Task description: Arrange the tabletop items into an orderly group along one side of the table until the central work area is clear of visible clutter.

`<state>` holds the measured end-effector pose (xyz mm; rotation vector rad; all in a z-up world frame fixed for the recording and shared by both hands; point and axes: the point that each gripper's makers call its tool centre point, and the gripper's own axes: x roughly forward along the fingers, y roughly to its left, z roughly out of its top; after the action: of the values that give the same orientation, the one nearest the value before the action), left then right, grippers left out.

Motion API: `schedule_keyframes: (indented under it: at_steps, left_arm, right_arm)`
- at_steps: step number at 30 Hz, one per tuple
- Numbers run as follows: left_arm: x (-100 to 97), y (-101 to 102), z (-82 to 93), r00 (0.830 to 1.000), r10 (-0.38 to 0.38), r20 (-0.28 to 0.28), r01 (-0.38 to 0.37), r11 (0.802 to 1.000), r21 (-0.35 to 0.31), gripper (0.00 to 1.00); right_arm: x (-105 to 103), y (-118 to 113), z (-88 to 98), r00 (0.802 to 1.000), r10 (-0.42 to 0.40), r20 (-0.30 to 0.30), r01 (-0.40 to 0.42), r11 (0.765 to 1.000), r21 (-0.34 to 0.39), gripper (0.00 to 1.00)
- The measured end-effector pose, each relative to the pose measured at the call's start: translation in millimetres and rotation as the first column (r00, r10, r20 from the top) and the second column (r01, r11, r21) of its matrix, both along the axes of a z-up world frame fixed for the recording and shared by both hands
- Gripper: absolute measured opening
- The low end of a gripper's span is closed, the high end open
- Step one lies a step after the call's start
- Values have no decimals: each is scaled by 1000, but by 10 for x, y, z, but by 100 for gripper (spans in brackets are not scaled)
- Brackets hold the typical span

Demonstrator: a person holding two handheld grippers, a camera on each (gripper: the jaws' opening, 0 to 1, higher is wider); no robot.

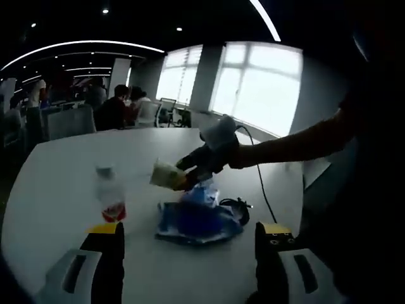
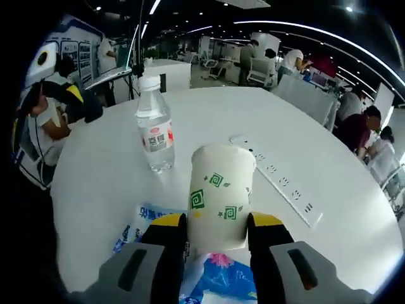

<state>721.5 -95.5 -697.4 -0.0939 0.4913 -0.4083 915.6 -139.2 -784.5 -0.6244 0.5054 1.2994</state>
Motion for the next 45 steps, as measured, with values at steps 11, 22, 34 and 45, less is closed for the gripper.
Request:
schedule_keyframes:
  at_steps: [11, 22, 34, 45]
  left_arm:
    - [170, -300, 90, 995, -98, 24, 98, 995, 3, 79]
    - [371, -475, 291, 979, -193, 68, 190, 980, 55, 66]
    - [422, -644, 426, 950, -303, 81, 290, 947, 135, 48]
    - [398, -899, 512, 898, -433, 78, 411, 888, 206, 25]
  right_arm:
    - [-297, -200, 434, 999, -13, 33, 9, 994, 110, 34]
    - [-747, -426, 842, 999, -3, 39, -4, 981, 195, 34]
    - [-1143, -664, 970, 999, 22, 27, -27, 972, 233, 34]
    - [-1384, -816, 1034, 999, 44, 14, -47, 967, 249, 34]
